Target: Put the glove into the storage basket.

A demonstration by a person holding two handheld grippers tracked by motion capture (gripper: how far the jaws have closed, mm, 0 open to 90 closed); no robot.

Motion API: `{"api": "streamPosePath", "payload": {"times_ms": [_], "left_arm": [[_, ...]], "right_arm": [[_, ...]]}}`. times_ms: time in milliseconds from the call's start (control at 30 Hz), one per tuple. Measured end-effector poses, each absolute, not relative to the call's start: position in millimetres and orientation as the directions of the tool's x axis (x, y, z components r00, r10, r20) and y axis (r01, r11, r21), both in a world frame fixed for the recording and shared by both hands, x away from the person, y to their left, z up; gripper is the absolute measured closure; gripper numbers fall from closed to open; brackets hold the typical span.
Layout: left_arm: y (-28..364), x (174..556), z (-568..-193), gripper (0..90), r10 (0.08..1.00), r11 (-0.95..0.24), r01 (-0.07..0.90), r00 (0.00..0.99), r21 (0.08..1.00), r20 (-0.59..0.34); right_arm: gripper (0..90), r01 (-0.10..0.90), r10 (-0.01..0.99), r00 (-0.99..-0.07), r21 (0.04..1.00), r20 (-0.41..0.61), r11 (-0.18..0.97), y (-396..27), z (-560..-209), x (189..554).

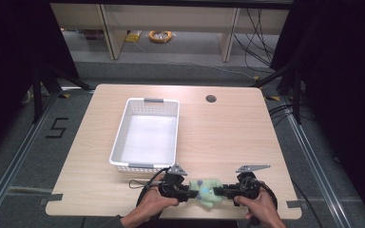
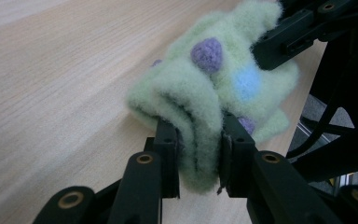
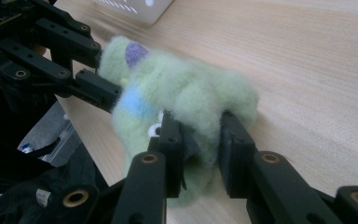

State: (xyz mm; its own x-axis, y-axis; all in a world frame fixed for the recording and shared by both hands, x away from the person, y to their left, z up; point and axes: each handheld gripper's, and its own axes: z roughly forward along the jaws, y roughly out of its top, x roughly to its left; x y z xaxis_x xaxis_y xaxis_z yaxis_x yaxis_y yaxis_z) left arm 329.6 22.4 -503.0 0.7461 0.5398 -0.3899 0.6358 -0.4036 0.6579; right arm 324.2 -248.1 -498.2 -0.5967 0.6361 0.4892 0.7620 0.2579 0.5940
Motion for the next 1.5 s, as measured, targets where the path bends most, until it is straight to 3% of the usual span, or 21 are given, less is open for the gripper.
{"api": "streamPosePath", "payload": {"times_ms": [333, 600, 633, 1033, 1500], "left_arm": [[26, 324, -492, 72.7, 0.523, -0.402, 0.614, 0.763, 0.68, -0.38], [32, 320, -479, 72.8, 0.517, -0.384, 0.6, 0.77, 0.702, -0.375], [33, 320, -476, 72.8, 0.52, -0.375, 0.6, 0.767, 0.706, -0.376], [61, 333, -435, 72.8, 0.54, -0.322, 0.587, 0.758, 0.742, -0.366], [117, 354, -398, 72.7, 0.591, -0.277, 0.599, 0.723, 0.751, -0.359]], "right_arm": [[76.1, 0.767, 0.633, -0.589, 0.593, 0.502, 0.244, -245, -487, 320], [76.6, 0.709, 0.618, -0.649, 0.648, 0.445, 0.278, -242, -472, 320], [76.6, 0.736, 0.633, -0.622, 0.622, 0.462, 0.269, -240, -468, 318], [77.1, 0.678, 0.592, -0.684, 0.671, 0.427, 0.3, -221, -429, 343], [77.1, 0.635, 0.54, -0.736, 0.695, 0.409, 0.338, -166, -385, 381]]}}
